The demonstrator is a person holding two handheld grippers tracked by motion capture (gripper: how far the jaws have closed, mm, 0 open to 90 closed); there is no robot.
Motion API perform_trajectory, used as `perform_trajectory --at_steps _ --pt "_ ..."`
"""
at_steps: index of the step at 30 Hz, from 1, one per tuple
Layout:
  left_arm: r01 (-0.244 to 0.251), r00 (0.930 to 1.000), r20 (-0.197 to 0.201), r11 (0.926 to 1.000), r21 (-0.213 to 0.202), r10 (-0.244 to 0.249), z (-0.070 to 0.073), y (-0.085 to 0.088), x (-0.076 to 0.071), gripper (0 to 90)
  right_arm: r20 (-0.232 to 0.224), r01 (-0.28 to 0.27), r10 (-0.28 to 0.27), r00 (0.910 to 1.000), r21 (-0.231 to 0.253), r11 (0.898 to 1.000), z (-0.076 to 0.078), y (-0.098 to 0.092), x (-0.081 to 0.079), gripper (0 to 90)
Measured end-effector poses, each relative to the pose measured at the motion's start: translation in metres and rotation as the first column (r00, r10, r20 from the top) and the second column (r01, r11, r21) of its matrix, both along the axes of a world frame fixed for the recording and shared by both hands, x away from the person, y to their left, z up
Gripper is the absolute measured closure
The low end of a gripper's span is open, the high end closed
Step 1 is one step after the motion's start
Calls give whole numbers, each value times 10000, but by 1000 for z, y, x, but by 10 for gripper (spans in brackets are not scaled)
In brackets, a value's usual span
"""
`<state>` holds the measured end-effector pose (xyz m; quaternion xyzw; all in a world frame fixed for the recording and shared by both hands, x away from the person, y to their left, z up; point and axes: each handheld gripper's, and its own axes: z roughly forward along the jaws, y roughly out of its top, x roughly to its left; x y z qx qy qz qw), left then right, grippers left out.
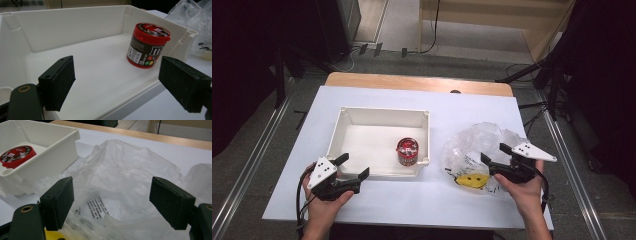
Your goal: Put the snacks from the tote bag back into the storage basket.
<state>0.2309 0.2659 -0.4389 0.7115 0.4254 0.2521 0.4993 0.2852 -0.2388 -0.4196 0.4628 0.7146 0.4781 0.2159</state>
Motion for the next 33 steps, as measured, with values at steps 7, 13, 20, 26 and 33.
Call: perform_trajectory --at_steps 7,13,20,26,33 --pt "-12 10000 -25 10000 -7 12 0 0 1 141 51 614 -615 9981 161 9980 -6 -23 -9 206" --pt "-97 10000 10 9999 -70 98 0 2 2 141 88 1051 -1054 9944 329 9939 -12 -42 -18 206" --pt "-148 9998 89 9999 -84 149 1 5 2 142 -33 1552 -1554 9878 765 9849 -18 -64 -27 206" --pt "-140 9999 94 9999 5 140 1 7 1 145 -61 1857 -1857 9826 619 9807 -27 -75 -35 203" --pt "3 9998 182 10000 -43 -3 0 5 -1 143 -82 2210 -2211 9752 838 9717 -35 -87 -46 203"
